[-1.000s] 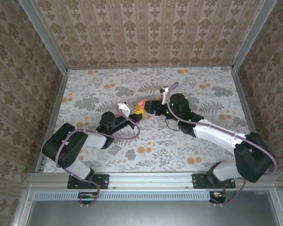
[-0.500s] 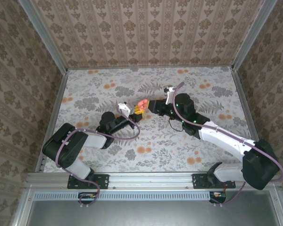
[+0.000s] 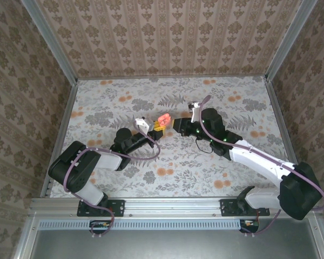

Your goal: Insert wireless bluetooth earbuds into charging case

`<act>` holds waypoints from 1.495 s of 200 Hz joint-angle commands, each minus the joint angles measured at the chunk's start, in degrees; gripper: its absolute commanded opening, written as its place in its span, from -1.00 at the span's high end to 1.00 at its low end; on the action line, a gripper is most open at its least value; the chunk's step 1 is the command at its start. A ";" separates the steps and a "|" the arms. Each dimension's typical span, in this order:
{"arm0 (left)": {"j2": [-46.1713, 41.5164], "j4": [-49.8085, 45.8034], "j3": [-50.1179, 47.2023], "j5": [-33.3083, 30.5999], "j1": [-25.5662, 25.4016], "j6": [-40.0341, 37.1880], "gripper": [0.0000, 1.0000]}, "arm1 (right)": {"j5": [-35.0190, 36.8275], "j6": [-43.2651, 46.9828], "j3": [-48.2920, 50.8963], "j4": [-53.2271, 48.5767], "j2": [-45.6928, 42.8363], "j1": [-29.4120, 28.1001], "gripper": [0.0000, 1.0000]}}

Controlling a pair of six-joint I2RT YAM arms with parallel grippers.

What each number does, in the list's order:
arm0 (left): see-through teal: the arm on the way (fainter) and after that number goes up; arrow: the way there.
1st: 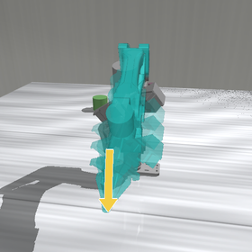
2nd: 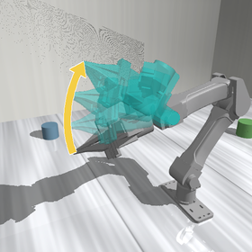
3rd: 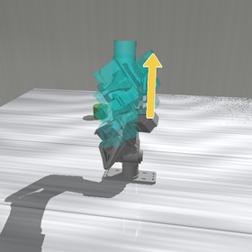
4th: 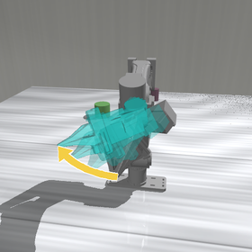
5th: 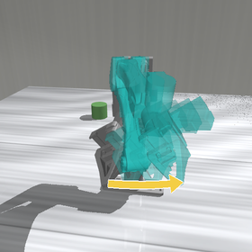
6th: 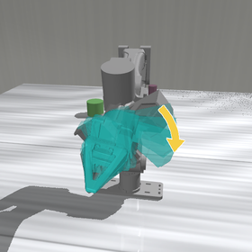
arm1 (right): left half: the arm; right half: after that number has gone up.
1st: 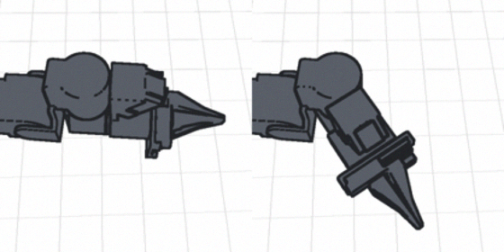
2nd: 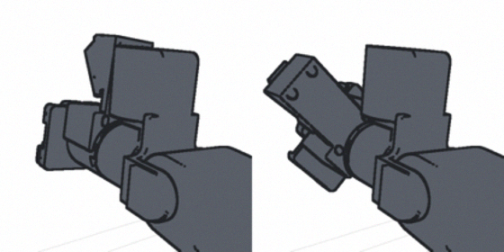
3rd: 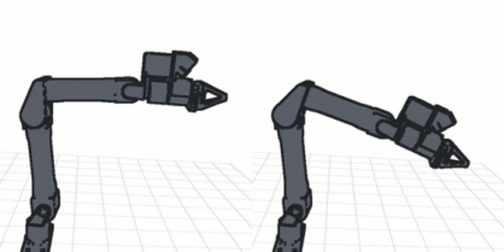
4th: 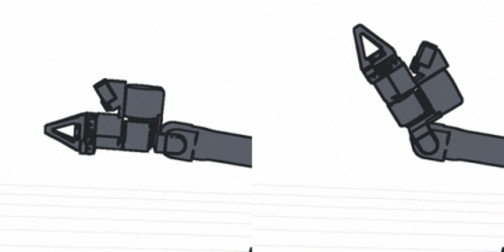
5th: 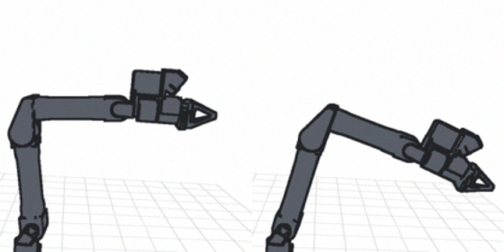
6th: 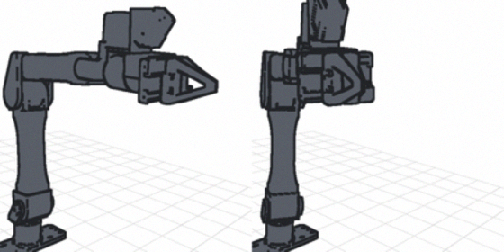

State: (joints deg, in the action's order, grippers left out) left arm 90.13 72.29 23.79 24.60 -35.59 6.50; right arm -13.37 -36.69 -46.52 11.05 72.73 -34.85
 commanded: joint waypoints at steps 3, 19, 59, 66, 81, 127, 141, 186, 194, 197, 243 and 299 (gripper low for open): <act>-0.89 1.14 1.35 0.36 -0.09 1.28 1.00 | -1.93 -0.93 -1.33 -1.22 1.92 0.31 0.57; -0.91 1.18 1.30 0.30 -0.16 1.23 1.00 | -1.85 -0.91 -1.77 -1.42 2.69 0.31 0.58; -1.03 1.19 1.41 0.44 -0.09 1.21 1.00 | -0.34 -1.23 -2.24 -0.50 4.08 0.31 0.58; -1.04 1.18 1.39 0.42 -0.09 1.20 1.00 | 0.17 -1.49 -2.25 -0.33 4.17 0.39 0.58; -1.02 1.22 1.43 0.40 -0.10 1.14 1.00 | 0.53 -1.80 -2.41 0.43 4.58 0.48 0.58; -0.97 1.17 1.61 0.46 -0.11 1.14 1.00 | 0.01 -1.82 -3.45 1.58 5.75 0.46 0.57; -0.86 1.12 1.70 0.54 -0.09 1.14 1.00 | 0.01 -1.83 -3.61 2.03 6.06 0.48 0.57; -1.07 1.13 1.53 0.39 -0.09 1.06 1.00 | -1.07 -1.81 -4.68 2.79 6.64 0.57 0.57; -1.13 1.12 1.48 0.45 -0.09 1.06 1.00 | -1.59 -1.72 -4.85 2.77 8.06 0.57 0.58; -1.09 1.10 1.52 0.45 -0.09 0.99 1.00 | -1.78 -1.73 -4.99 2.83 8.32 0.57 0.58; -1.08 1.14 1.35 0.45 -0.07 1.06 1.00 | -3.94 -1.65 -4.89 4.60 8.45 0.49 0.59; -1.08 1.15 1.08 0.28 -0.09 1.06 1.00 | -5.05 -1.48 -4.72 6.79 8.49 0.49 0.55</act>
State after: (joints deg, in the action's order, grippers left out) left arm 90.13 72.10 23.79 24.60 -35.59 6.50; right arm -16.82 -37.95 -49.89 15.03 81.08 -34.63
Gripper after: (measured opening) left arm 0.178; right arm 0.218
